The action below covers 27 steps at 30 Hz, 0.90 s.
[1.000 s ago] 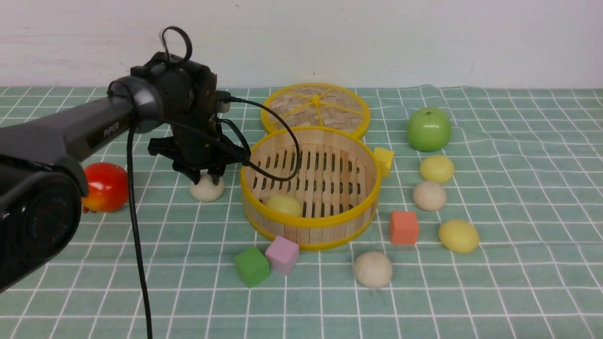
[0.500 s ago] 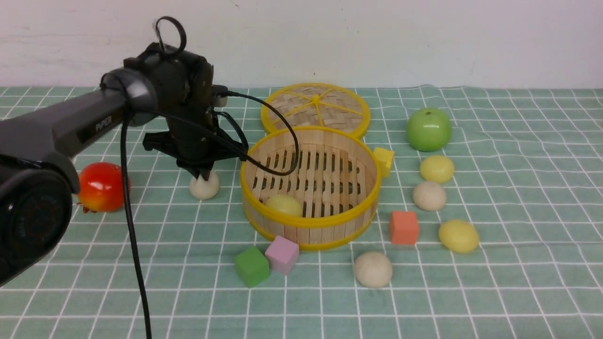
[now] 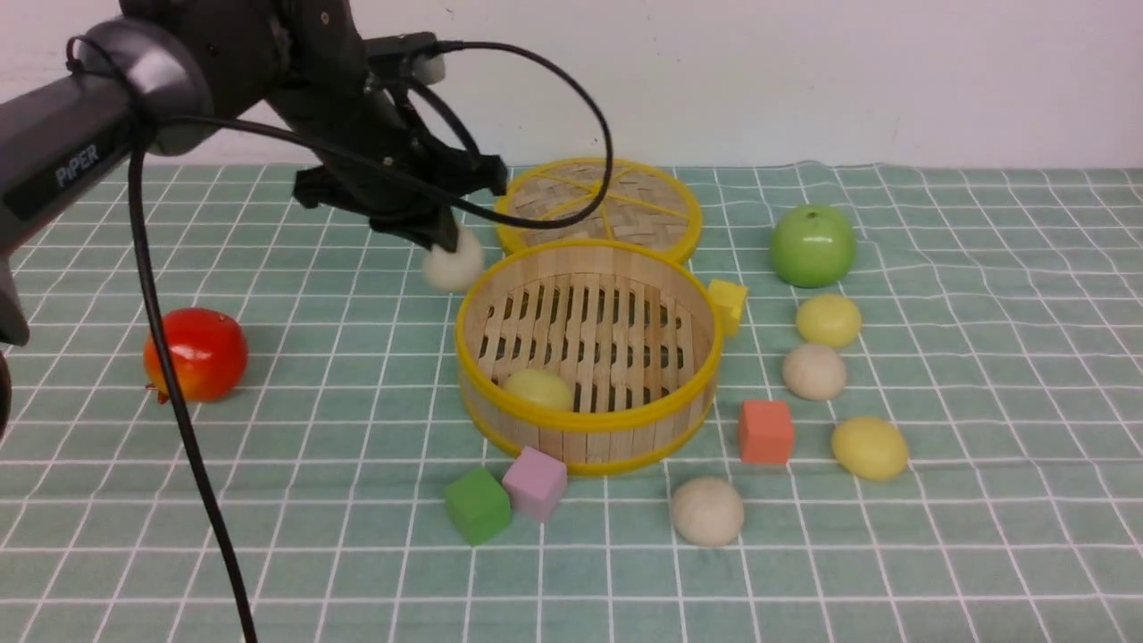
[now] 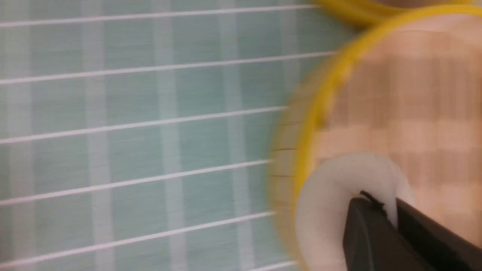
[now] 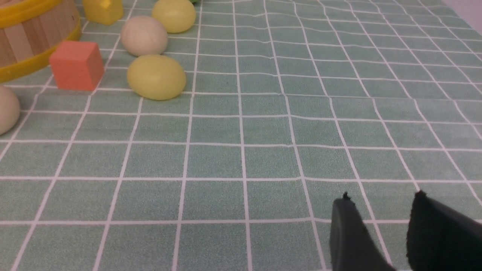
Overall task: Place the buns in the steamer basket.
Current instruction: Use the left arm to put the steamed stuffed bun into the steamer
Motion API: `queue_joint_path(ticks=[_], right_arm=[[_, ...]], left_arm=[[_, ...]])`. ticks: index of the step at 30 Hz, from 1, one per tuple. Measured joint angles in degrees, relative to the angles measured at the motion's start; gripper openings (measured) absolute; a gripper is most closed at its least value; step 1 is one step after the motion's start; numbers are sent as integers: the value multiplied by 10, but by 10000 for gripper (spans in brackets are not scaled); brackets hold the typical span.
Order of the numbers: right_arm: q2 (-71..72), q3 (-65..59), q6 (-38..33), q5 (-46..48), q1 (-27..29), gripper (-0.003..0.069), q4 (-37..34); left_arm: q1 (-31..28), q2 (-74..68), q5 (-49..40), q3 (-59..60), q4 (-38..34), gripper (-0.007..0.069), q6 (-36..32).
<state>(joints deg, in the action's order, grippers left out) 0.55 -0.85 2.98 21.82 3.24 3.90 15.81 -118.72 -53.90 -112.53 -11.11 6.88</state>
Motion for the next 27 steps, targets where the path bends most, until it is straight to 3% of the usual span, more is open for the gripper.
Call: queue_joint_path(ticks=[10, 27], right_arm=[[0, 0, 0, 0, 0, 240, 0], [0, 0, 0, 0, 0, 240, 0]], left_arm=[[36, -38, 47, 0, -39, -6, -36], [37, -93, 28, 0, 25, 6, -18]])
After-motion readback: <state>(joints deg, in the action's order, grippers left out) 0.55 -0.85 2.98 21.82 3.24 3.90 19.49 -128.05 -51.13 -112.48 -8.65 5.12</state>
